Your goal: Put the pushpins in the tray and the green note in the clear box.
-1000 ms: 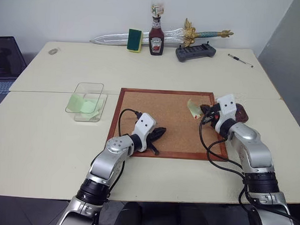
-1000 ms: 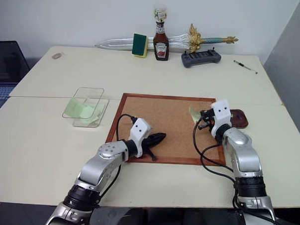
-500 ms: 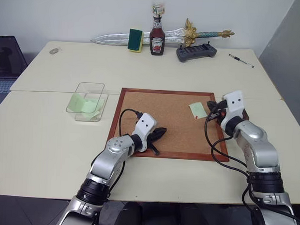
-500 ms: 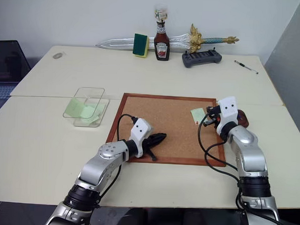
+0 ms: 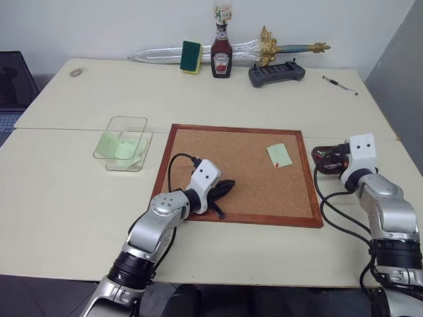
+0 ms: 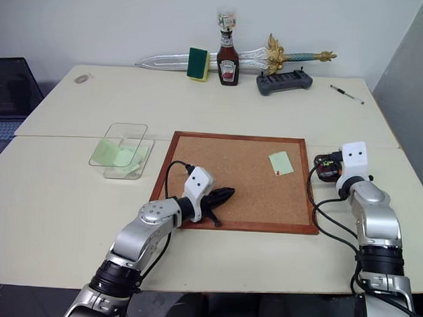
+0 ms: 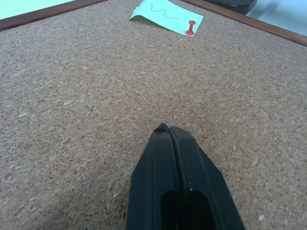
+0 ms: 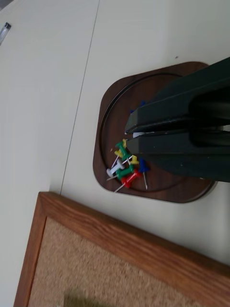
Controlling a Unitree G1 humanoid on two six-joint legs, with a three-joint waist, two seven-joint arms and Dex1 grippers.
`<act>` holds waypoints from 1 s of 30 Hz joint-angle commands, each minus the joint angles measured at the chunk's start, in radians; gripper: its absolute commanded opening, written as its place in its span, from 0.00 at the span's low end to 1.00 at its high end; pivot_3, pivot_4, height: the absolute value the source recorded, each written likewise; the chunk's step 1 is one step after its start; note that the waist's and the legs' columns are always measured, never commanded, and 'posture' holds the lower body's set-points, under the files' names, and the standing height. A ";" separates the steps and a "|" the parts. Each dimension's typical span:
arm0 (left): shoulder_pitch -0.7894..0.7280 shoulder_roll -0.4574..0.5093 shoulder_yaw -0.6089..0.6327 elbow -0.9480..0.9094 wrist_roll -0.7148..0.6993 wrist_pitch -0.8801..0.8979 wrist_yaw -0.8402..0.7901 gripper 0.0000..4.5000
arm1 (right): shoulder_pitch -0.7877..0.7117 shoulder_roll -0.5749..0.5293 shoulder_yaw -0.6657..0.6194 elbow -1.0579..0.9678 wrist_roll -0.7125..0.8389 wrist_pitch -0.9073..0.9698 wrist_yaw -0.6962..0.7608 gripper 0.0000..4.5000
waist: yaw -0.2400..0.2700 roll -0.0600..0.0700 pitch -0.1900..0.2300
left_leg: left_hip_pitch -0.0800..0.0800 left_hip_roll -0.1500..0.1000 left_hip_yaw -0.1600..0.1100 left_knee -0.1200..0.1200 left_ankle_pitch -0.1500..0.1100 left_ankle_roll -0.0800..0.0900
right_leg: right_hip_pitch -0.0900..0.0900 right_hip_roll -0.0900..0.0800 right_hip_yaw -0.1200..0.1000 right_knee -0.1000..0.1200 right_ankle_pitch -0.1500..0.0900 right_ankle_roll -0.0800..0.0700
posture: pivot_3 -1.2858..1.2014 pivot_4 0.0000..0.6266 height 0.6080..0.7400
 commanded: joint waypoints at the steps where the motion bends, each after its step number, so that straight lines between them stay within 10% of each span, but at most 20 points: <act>1: 0.026 0.000 -0.040 0.031 0.016 0.032 -0.011 0.00 | -0.019 -0.017 -0.004 -0.014 -0.008 0.023 -0.002 0.01 | 0.000 0.000 0.000 | 0.000 0.000 0.000 0.000 0.000 0.000 | 0.000 0.000 0.000 0.000 0.000 0.000 | 0.52 0.24 1.00; 4: 0.025 0.001 -0.039 0.032 0.016 0.031 -0.011 0.00 | -0.022 -0.015 -0.003 0.000 -0.011 0.028 0.005 0.01 | 0.000 0.000 0.000 | 0.000 0.000 0.000 0.000 0.000 0.000 | 0.000 0.000 0.000 0.000 0.000 0.000 | 0.52 0.24 1.00; 18: 0.027 0.005 -0.036 0.028 0.015 0.032 -0.014 0.00 | -0.041 0.024 -0.065 -0.034 0.038 0.027 -0.014 0.63 | 0.000 0.000 0.000 | 0.000 0.000 0.000 0.000 0.000 0.000 | 0.000 0.000 0.000 0.000 0.000 0.000 | 0.52 0.24 1.00; 30: 0.025 0.003 -0.038 0.030 0.015 0.032 -0.016 0.00 | -0.062 0.000 -0.112 -0.095 0.098 -0.021 0.032 0.63 | 0.000 0.000 0.000 | 0.000 0.000 0.000 0.000 0.000 0.000 | 0.000 0.000 0.000 0.000 0.000 0.000 | 0.52 0.24 1.00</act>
